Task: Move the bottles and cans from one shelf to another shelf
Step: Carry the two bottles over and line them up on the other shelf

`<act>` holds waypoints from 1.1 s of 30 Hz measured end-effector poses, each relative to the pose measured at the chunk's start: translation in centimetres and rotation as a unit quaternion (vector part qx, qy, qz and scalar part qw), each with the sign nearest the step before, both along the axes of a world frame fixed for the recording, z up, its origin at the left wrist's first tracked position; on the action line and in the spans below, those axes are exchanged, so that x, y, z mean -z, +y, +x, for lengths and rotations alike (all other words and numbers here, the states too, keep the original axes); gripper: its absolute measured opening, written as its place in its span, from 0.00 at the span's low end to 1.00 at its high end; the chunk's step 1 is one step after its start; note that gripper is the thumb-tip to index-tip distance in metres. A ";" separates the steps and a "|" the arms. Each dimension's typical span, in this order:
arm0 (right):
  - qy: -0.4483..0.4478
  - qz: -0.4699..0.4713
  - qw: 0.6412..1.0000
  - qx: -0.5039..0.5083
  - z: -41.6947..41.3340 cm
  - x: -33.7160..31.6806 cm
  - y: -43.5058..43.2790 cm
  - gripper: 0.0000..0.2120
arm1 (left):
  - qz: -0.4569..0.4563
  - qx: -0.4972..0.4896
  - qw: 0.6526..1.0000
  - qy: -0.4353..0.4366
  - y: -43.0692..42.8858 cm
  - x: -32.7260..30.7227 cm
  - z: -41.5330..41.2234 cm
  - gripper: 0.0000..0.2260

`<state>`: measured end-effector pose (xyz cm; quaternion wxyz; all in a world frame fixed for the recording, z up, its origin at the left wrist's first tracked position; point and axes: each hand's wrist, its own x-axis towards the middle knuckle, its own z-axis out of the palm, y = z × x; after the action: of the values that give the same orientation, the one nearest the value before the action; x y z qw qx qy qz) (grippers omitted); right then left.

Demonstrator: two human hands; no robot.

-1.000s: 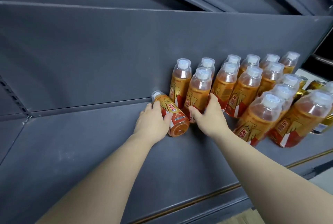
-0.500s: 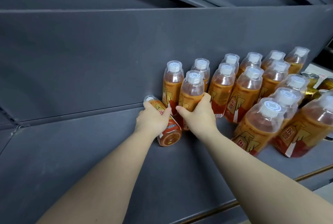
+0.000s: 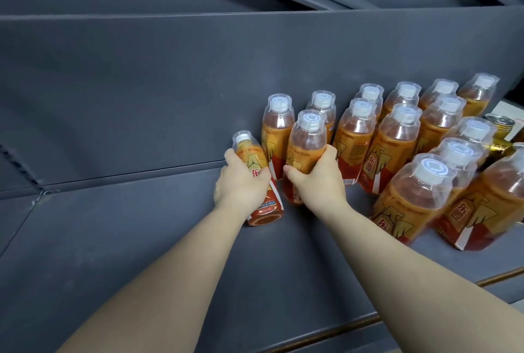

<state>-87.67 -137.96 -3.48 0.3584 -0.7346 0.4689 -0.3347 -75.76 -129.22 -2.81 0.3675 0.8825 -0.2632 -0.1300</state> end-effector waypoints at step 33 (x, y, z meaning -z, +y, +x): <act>-0.014 0.002 0.999 -0.039 -1.2 0.4 2.9 0.33 | -0.156 0.089 0.984 0.010 6.5 2.3 -1.7 0.37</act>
<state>-88.89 -135.01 -3.84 0.3790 -0.7470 0.4356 -0.3297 -77.46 -122.74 -5.16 0.4907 0.7858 -0.3538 -0.1282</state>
